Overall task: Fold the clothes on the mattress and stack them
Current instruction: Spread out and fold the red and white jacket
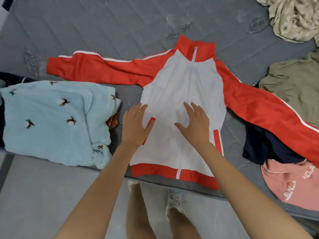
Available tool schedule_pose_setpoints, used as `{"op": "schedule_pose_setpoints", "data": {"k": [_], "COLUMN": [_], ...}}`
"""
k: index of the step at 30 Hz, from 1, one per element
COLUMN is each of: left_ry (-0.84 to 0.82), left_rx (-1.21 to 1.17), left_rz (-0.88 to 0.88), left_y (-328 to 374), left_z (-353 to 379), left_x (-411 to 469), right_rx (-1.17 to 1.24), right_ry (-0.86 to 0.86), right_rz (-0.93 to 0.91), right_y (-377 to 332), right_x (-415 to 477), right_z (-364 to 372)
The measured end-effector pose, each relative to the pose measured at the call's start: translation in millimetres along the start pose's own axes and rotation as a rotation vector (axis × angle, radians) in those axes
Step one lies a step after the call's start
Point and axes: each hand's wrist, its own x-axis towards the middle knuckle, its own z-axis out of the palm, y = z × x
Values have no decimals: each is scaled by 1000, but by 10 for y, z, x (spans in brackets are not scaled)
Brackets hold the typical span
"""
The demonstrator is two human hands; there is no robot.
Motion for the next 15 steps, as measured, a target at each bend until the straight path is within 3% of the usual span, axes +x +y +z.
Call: {"op": "schedule_pose_setpoints", "data": {"k": [15], "left_ry": [89], "left_rx": [103], "left_rz": [53], "left_y": [-1571], "left_z": [-1427], "left_x": [1760], "right_rx": [-34], "right_ry": [16], "right_rz": [-177], "right_y": [-1986], "right_x": [1554], "right_z": [566]}}
